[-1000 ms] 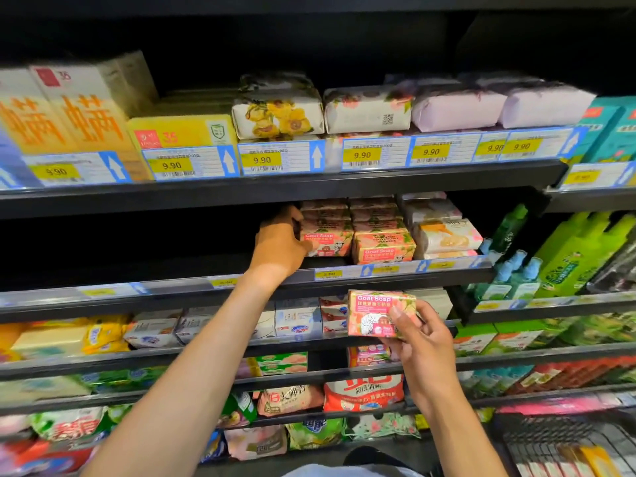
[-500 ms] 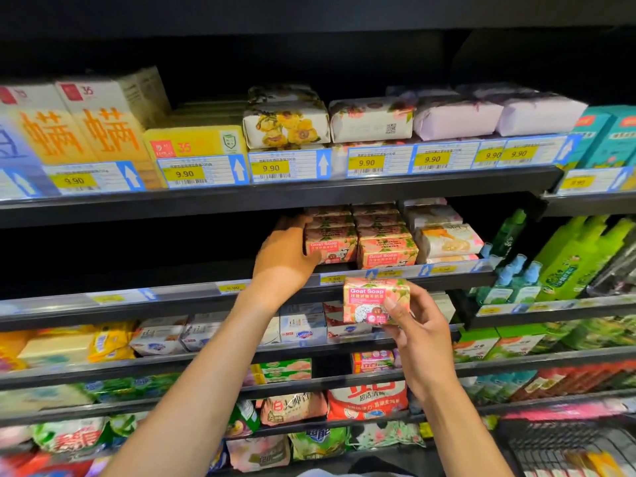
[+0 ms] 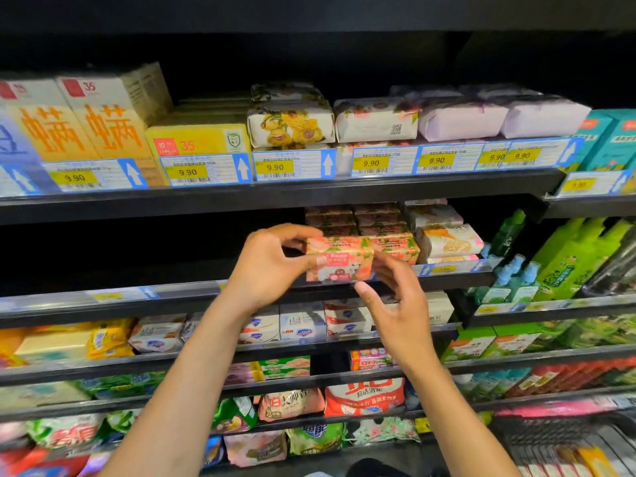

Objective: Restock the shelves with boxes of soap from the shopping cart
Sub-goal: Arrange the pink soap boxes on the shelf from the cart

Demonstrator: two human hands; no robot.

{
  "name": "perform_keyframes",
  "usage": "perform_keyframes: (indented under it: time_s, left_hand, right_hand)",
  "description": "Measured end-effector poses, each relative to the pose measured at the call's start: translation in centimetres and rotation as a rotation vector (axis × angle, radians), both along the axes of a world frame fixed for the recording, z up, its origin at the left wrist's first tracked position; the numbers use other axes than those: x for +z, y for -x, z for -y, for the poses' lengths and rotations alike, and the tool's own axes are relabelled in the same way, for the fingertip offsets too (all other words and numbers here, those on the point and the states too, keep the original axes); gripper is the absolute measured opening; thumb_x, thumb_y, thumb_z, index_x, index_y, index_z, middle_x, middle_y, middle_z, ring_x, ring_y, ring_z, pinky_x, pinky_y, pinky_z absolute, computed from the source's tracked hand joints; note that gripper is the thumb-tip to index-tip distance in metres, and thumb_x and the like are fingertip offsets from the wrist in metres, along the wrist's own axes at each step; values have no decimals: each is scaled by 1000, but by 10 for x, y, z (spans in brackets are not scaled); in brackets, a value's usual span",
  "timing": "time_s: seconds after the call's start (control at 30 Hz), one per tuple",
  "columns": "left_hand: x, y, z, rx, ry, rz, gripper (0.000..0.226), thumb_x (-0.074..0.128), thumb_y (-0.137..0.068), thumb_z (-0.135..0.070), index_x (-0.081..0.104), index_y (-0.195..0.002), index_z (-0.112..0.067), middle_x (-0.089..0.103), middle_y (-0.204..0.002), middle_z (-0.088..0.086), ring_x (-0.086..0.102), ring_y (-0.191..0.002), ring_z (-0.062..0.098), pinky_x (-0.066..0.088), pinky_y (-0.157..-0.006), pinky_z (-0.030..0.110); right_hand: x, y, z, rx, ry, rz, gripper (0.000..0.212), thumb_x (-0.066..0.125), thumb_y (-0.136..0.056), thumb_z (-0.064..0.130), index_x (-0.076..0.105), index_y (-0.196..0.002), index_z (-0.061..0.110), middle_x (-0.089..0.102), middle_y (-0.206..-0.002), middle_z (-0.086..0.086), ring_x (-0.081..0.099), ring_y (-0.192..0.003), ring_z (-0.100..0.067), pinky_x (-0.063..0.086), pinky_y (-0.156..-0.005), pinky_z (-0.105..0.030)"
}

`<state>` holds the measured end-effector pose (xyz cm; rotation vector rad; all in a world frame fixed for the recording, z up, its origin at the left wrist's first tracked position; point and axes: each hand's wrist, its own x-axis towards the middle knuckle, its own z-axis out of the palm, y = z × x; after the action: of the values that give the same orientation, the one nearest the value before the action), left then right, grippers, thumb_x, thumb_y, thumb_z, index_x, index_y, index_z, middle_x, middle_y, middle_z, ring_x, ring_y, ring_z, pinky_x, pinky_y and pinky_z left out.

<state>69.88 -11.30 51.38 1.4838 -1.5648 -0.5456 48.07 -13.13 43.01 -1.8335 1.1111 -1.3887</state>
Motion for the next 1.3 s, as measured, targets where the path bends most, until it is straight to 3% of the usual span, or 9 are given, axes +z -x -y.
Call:
perform_keyframes:
  time_s: [0.13, 0.27, 0.33, 0.43, 0.53, 0.67, 0.93, 1.13, 1.3]
  left_hand:
    - [-2, -7, 16, 67, -10, -17, 33, 82, -83, -23, 73, -115, -29, 72, -109, -18, 66, -99, -5, 54, -88, 20]
    - [-12, -4, 30, 96, -38, 80, 34, 80, -85, -22, 71, -117, -31, 69, -109, -20, 61, -97, -12, 46, -83, 5]
    - [-17, -1, 33, 99, -32, 135, 34, 79, -85, -22, 72, -118, -29, 69, -109, -17, 62, -97, -7, 48, -85, 8]
    - [-27, 1, 36, 103, 0, 252, 35, 78, -85, -26, 71, -119, -27, 69, -111, -11, 62, -103, 5, 49, -98, 24]
    - [-35, 1, 40, 109, 9, 356, 36, 78, -86, -33, 70, -121, -28, 64, -115, -10, 59, -109, 11, 50, -100, 32]
    - [-41, 4, 39, 104, -21, 361, 39, 77, -88, -32, 68, -125, -26, 47, -116, -13, 57, -110, 12, 55, -96, 31]
    - [-41, 6, 30, 114, -3, 606, 44, 61, -97, -42, 56, -138, -28, 50, -135, -8, 49, -121, 14, 50, -96, 34]
    - [-49, 8, -2, 68, 180, 761, 46, 64, -93, -30, 57, -136, -15, 51, -139, 3, 46, -127, 24, 46, -104, 41]
    - [-77, 37, -42, -164, 302, 675, 42, 65, -90, -16, 60, -131, -7, 57, -132, 10, 51, -124, 29, 43, -105, 41]
  right_hand:
    - [-29, 11, 16, -85, 460, -477, 31, 64, -99, 24, 67, -124, 6, 61, -123, -7, 57, -118, -24, 50, -97, -38]
    - [-47, 14, 25, -43, 495, -704, 39, 64, -97, 31, 64, -131, 12, 59, -131, -9, 56, -122, -30, 47, -102, -46]
    - [-54, 16, 27, -51, 490, -764, 44, 68, -94, 31, 62, -134, 13, 58, -133, -9, 54, -123, -31, 46, -104, -49]
    - [-59, 17, 27, -66, 496, -796, 51, 72, -90, 29, 61, -137, 14, 57, -135, -10, 53, -124, -32, 46, -106, -48]
    - [-62, 17, 27, -79, 510, -793, 55, 75, -86, 27, 60, -138, 14, 57, -135, -10, 51, -125, -31, 45, -108, -46]
    - [-64, 16, 27, -98, 498, -777, 55, 76, -86, 27, 61, -138, 14, 56, -134, -10, 50, -126, -31, 44, -108, -46]
    - [-62, 14, 21, -70, 450, -780, 63, 76, -80, 21, 58, -140, 13, 51, -138, -8, 47, -129, -31, 43, -110, -47]
    - [-54, 25, -13, -129, 384, -865, 60, 70, -87, 28, 53, -143, 13, 51, -141, -12, 45, -133, -33, 29, -119, -42]
    - [-69, 65, -75, -267, 160, -881, 56, 56, -94, 35, 52, -144, 11, 49, -146, -15, 44, -137, -36, 36, -118, -50]
